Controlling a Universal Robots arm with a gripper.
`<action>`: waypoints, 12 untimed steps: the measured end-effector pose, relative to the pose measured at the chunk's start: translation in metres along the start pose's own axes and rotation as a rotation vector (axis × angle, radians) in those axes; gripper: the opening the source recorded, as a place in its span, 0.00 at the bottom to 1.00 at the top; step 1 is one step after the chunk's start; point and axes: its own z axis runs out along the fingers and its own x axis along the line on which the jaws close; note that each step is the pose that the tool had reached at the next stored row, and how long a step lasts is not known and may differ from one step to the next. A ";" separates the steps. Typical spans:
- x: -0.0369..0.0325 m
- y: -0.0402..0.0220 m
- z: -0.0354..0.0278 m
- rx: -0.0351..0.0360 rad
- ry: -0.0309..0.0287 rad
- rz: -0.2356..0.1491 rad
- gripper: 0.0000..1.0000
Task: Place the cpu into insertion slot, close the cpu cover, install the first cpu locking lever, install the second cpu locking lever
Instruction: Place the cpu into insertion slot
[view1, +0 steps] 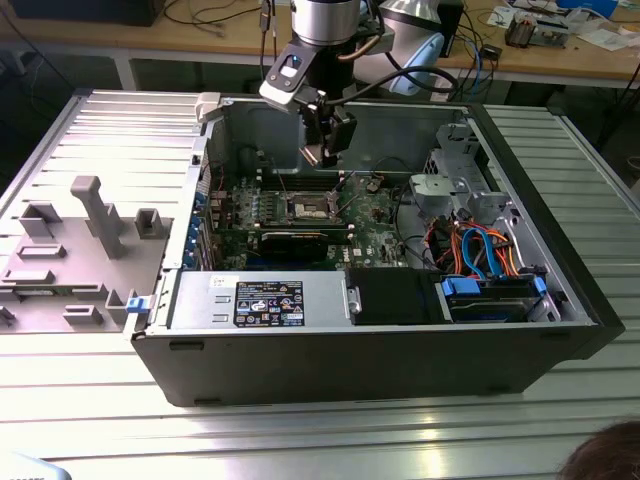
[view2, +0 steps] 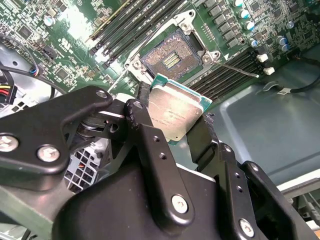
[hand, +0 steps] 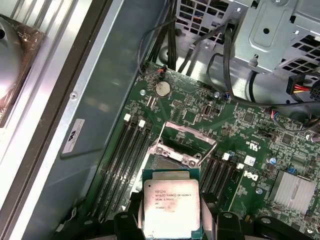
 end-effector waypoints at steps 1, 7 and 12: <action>0.0000 0.0000 0.0000 0.0000 -0.0002 0.004 0.55; 0.0000 0.0000 0.0000 -0.0006 -0.0030 0.054 0.55; 0.0000 0.0000 0.0000 -0.0011 -0.0052 0.094 0.55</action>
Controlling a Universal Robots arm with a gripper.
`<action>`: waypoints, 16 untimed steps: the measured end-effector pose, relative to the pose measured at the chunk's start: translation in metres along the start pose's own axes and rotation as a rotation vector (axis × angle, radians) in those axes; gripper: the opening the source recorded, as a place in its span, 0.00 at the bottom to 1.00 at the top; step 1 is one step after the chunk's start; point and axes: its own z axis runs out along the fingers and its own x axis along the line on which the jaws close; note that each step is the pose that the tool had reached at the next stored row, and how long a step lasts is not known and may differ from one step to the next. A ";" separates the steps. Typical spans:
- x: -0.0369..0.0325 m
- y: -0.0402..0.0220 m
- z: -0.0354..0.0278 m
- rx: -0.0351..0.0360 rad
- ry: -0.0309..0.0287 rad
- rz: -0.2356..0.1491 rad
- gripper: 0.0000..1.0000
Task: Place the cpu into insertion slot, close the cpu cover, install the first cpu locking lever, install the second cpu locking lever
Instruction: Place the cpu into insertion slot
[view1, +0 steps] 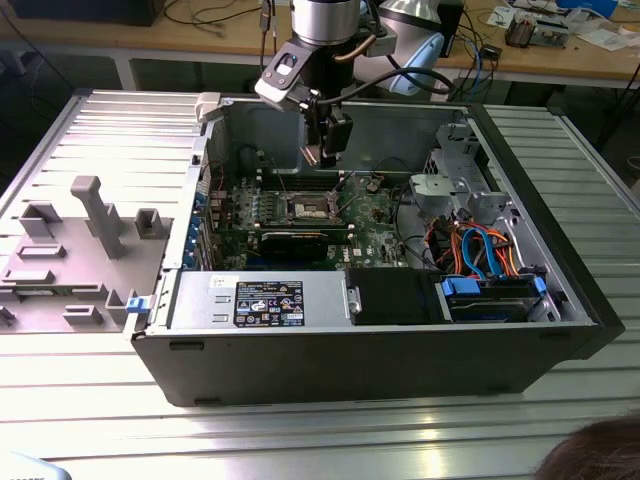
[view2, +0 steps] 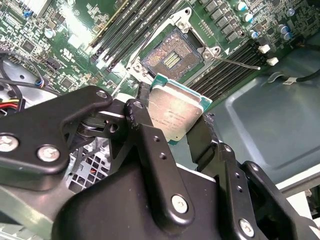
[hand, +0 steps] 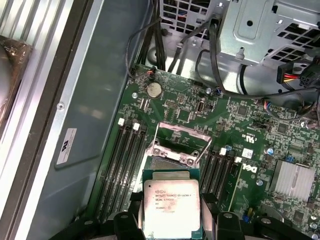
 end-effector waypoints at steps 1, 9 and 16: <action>0.0000 0.0000 0.0000 0.0000 -0.0002 0.003 0.55; 0.0000 0.0000 0.0000 -0.0004 -0.0017 0.032 0.55; 0.0000 0.0000 0.0000 -0.0006 -0.0028 0.052 0.55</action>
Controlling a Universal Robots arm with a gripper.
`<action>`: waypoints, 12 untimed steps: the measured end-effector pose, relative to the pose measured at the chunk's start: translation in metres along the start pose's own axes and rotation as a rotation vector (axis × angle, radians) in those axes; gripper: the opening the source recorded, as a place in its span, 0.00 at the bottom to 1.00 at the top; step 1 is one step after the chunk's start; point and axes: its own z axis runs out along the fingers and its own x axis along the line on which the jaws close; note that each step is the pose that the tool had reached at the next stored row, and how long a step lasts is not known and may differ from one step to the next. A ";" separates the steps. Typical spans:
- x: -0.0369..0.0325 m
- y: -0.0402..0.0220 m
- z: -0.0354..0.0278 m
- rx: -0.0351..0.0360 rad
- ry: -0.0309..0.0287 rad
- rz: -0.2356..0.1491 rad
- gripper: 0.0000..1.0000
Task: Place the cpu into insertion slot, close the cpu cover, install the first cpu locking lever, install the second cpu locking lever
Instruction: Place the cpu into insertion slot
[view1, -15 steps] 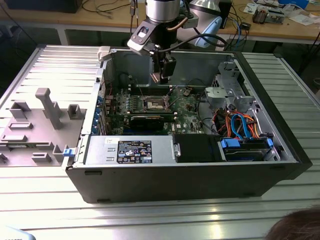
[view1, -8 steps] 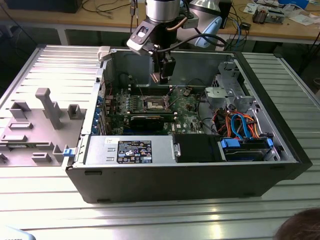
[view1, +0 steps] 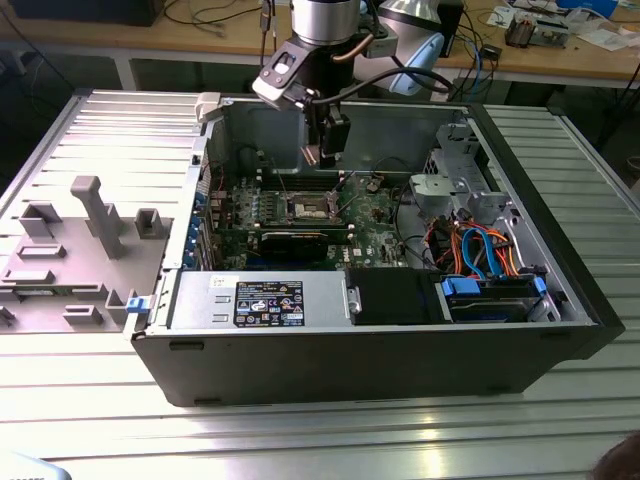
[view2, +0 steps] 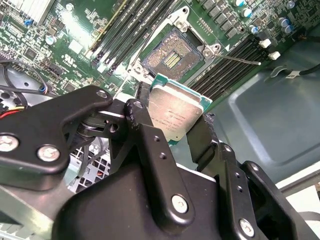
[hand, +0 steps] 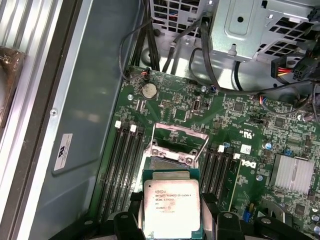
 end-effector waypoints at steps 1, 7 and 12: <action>0.0000 0.0000 0.0000 -0.0001 -0.0003 0.004 0.55; 0.0000 0.0000 0.0000 -0.0002 -0.0011 0.020 0.55; 0.0000 0.0000 0.0000 -0.0005 -0.0020 0.036 0.55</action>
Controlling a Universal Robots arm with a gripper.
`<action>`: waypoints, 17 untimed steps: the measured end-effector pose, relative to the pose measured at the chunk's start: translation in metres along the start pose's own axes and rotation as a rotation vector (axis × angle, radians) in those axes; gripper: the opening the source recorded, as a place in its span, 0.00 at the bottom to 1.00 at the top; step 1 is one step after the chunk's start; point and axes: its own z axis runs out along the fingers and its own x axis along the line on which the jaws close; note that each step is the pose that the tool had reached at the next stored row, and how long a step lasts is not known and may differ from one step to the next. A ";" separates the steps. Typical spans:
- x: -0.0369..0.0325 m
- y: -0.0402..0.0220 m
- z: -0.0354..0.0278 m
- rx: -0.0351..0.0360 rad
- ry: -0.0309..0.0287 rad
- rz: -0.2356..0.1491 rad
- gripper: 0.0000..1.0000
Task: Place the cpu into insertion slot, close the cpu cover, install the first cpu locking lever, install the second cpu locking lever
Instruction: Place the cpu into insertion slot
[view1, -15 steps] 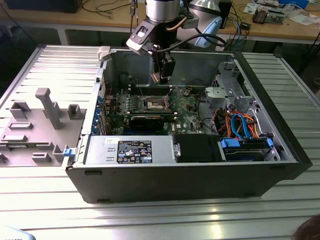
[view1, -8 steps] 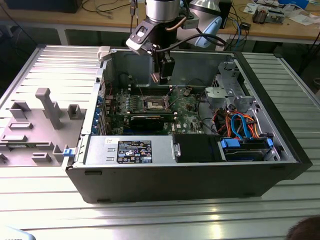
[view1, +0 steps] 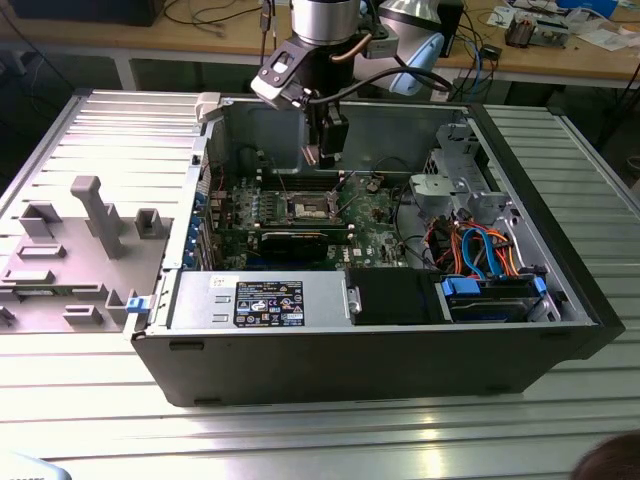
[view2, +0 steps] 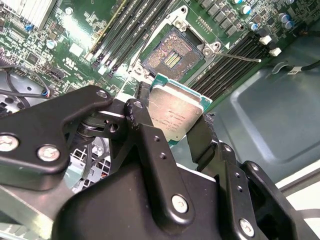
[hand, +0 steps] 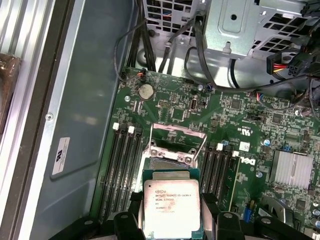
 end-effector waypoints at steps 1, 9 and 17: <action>0.0000 0.0000 0.0000 0.0001 -0.0002 0.003 0.55; 0.0000 0.0000 0.0000 -0.0002 -0.0013 0.023 0.55; 0.0000 0.0000 0.0000 -0.0005 -0.0027 0.049 0.55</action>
